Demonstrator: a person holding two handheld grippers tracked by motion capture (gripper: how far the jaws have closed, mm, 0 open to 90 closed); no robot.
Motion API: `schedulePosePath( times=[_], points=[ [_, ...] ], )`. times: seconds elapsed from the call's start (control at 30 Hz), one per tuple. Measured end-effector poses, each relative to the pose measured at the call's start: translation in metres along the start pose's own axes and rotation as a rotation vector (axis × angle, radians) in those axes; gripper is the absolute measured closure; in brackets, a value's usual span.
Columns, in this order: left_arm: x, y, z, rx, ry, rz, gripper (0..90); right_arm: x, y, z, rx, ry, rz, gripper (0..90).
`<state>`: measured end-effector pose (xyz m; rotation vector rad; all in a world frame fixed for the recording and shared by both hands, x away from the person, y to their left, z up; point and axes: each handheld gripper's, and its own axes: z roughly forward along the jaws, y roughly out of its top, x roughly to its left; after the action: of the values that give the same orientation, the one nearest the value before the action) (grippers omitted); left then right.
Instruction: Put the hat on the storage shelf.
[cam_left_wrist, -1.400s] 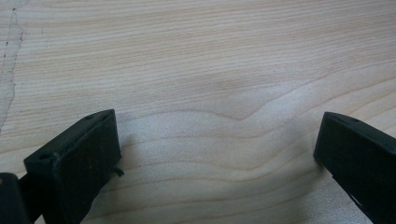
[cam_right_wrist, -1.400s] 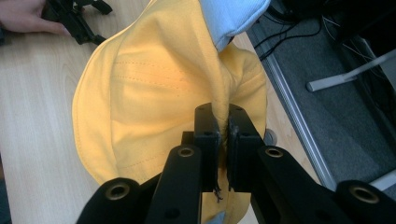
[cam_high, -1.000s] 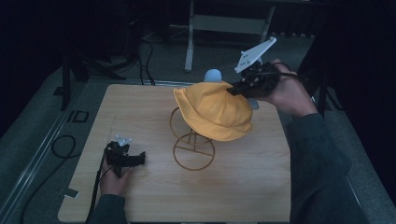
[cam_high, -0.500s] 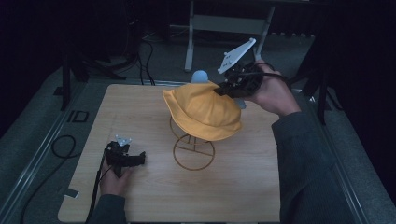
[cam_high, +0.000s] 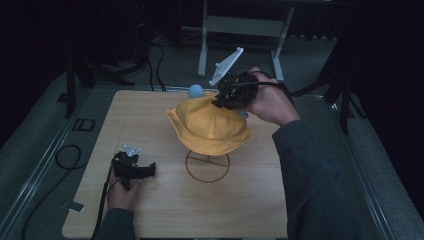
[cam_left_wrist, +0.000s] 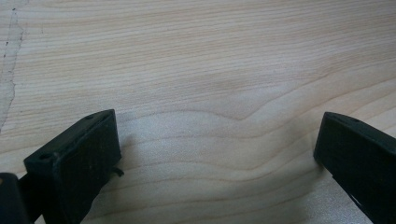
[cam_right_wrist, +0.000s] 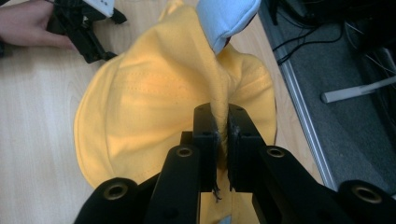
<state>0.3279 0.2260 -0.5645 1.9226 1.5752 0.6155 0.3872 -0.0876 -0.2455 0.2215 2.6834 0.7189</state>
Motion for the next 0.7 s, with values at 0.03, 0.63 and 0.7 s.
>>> schedulePosePath(
  times=[0.03, 0.63, 0.7],
  points=[
    [0.000, 0.000, 0.000, 0.000, 0.000, 0.000, 0.4, 0.001, 0.002, 0.003, 0.004, 0.009, -0.003, 83.4],
    [0.000, 0.000, 0.000, -0.001, -0.001, -0.001, 0.4, 0.011, 0.007, 0.027, 0.072, 0.071, -0.016, 64.2],
    [0.000, 0.000, 0.000, -0.001, -0.001, -0.001, 0.3, 0.011, 0.006, 0.026, 0.074, 0.063, -0.017, 60.0]
  ],
)
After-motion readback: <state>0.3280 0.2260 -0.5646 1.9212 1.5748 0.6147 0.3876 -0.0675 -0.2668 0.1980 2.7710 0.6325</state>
